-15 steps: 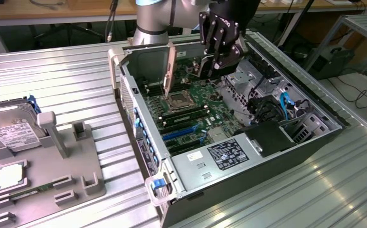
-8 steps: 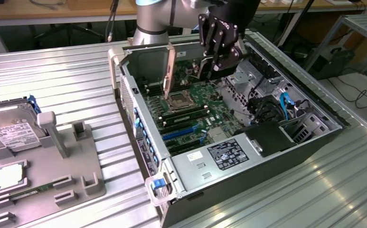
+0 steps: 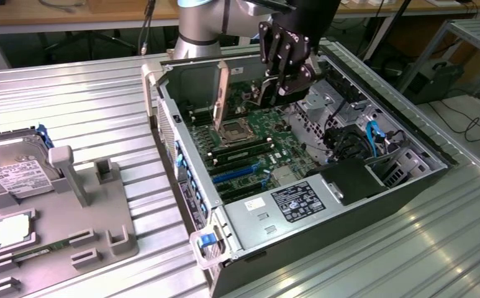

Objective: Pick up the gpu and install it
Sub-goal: 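Insert the gpu into the slot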

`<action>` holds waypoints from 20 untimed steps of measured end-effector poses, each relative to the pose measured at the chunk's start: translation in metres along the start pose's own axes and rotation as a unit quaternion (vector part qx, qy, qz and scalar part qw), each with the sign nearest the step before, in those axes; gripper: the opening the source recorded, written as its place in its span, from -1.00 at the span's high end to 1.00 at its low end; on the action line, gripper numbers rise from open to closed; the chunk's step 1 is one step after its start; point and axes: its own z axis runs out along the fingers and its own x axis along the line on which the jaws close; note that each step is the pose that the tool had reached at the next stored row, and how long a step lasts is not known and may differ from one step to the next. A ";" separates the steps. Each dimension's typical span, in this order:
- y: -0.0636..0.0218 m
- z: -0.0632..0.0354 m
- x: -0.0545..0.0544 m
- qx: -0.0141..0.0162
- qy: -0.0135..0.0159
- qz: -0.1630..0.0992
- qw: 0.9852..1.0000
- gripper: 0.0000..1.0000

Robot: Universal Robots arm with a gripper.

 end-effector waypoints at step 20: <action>0.0001 0.0115 0.000 0.000 0.000 0.000 1.000 0.44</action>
